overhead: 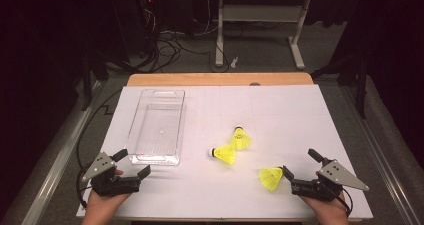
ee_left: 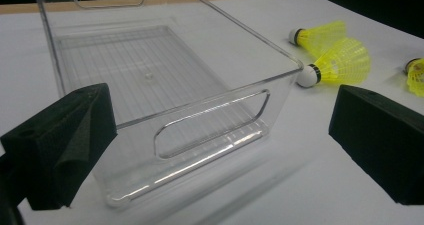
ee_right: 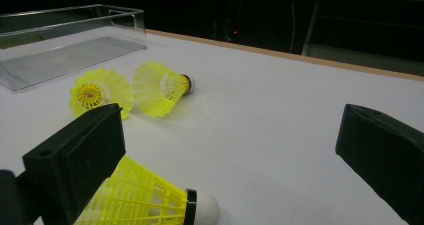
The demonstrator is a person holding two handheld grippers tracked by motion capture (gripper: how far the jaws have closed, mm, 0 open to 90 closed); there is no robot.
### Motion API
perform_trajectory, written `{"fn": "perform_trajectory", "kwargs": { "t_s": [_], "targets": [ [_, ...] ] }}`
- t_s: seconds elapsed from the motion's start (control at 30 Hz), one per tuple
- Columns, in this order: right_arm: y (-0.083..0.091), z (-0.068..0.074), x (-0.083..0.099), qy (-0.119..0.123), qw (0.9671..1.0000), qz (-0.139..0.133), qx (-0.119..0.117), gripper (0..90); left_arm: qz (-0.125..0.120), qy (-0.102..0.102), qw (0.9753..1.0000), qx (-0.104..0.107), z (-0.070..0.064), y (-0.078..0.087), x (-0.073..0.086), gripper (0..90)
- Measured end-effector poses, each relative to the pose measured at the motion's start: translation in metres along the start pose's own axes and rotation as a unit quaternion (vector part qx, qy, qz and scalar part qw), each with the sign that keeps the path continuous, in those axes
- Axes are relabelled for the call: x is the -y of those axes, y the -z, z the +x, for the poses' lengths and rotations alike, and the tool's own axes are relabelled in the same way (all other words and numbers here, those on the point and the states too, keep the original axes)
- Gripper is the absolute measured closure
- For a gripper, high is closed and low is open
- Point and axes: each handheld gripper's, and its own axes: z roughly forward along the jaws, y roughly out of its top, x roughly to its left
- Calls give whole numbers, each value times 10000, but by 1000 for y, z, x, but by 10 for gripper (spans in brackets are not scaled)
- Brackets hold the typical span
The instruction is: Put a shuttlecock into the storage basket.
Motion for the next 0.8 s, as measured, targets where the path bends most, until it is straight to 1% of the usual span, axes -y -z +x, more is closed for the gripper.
{"fn": "perform_trajectory", "kwargs": {
  "t_s": [0.1,0.13,0.2,0.37,0.43,0.53,0.6,0.63,0.67,0.73,0.8],
  "targets": [
    [0,0,0,-1,10000,-2,1,2,-31,-4,10000,-93,4,1,-2,2],
    [0,0,0,-5,10000,2,2,2,-83,44,9999,-141,7,3,-4,2],
    [0,0,0,-3,10000,1,6,2,-98,37,9998,-167,9,4,-5,2],
    [1,-1,0,3,10000,-9,16,2,-182,143,9994,-268,18,7,-11,2],
    [1,-1,0,6,10000,-10,17,1,-205,150,9992,-316,22,9,-13,2],
    [1,-1,-1,-8,10000,-21,24,2,-295,316,9986,-300,25,11,-16,3],
    [1,-1,-1,0,10000,-21,21,2,-314,280,9986,-313,24,10,-15,2],
    [1,-1,-1,0,10000,-21,21,2,-344,287,9986,-277,23,10,-14,2],
    [1,-1,-1,0,10000,-18,21,2,-293,251,9989,-268,23,10,-14,3],
    [1,-1,-1,-7,10000,-21,27,1,-296,204,9990,-260,22,9,-12,3],
    [1,-1,0,-7,10000,-15,34,1,-296,213,9989,-279,22,8,-11,2]
  ]
}}
